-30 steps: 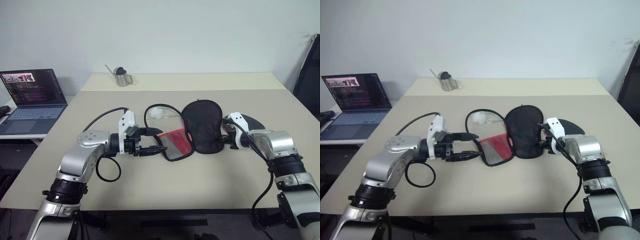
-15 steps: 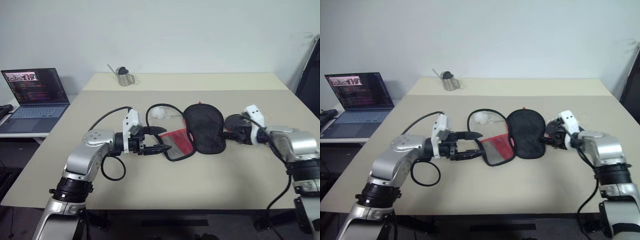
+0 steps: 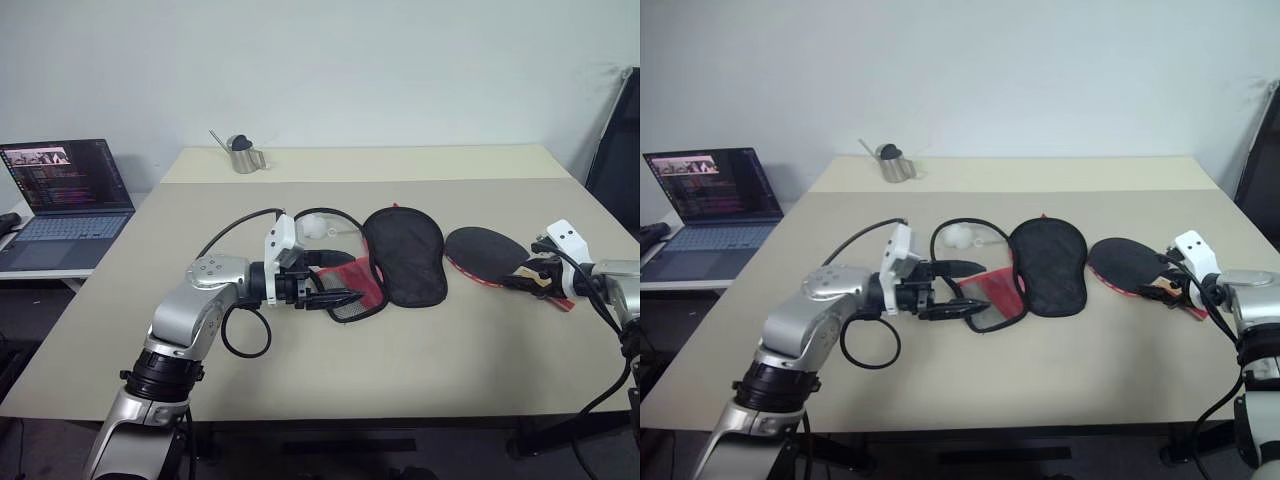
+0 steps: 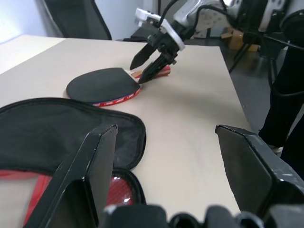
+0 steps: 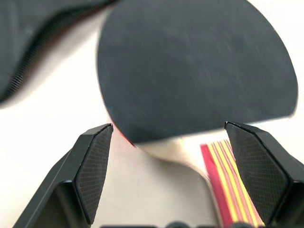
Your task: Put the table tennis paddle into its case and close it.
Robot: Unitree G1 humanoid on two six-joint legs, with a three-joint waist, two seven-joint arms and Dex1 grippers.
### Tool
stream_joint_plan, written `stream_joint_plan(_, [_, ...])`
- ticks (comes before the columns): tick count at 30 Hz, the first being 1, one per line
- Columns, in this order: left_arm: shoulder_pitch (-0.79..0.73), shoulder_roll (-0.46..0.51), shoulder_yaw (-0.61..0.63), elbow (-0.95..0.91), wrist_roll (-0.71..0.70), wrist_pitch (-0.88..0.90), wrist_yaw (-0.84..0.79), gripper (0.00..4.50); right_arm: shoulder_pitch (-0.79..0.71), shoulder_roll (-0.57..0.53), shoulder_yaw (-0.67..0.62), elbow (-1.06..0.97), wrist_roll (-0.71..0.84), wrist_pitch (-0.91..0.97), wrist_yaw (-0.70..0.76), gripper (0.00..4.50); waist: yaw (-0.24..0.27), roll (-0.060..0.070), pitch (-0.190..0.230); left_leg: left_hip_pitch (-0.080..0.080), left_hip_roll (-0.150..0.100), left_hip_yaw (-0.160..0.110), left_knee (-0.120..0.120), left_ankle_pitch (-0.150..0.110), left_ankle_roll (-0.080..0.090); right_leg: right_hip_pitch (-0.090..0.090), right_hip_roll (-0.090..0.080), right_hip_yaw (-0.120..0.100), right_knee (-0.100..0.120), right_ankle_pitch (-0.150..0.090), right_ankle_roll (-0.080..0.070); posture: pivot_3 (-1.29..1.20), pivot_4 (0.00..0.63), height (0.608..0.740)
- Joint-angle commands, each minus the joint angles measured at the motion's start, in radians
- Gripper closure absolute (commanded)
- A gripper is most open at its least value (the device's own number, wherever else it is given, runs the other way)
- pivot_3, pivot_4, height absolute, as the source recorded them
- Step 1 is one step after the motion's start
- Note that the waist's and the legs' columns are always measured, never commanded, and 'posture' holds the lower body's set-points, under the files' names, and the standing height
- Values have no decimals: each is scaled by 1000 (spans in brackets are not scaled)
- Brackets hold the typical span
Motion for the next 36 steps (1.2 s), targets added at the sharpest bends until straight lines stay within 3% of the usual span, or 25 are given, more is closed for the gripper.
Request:
stream_joint_plan(1, [-33, -1, 2, -20, -10, -13, -9, 884, -71, -24, 7, 111, -52, -61, 2, 393, 1, 0, 0, 0, 0, 0, 0, 0, 0, 0, 0, 0, 0, 0, 0, 0, 150, 740])
stream_joint_plan(10, [-35, -2, 1, -20, -11, -15, -9, 884, -147, -36, 23, 318, -145, -83, -40, 393, 1, 0, 0, 0, 0, 0, 0, 0, 0, 0, 0, 0, 0, 0, 0, 0, 150, 740])
stream_joint_plan(17, [-33, 0, 0, -22, -9, -14, -9, 884, -122, -43, 31, 324, -162, -75, 115, 393, 1, 0, 0, 0, 0, 0, 0, 0, 0, 0, 0, 0, 0, 0, 0, 0, 150, 740])
stream_joint_plan(27, [-37, 0, 4, -12, -10, -17, -16, 884, -47, 5, -5, 124, -96, 17, 269, 393, -9, 0, 0, 0, 1, 0, 0, 0, 0, 0, 0, 0, 0, 0, 0, 0, 150, 740])
stream_joint_plan(36, [-35, 5, 17, -11, -18, -8, -17, 884, 57, 88, -109, -130, 18, 209, 156, 393, -18, 0, 0, 1, 1, 0, 1, 0, 0, 0, 0, 0, 1, 0, 0, 0, 150, 740])
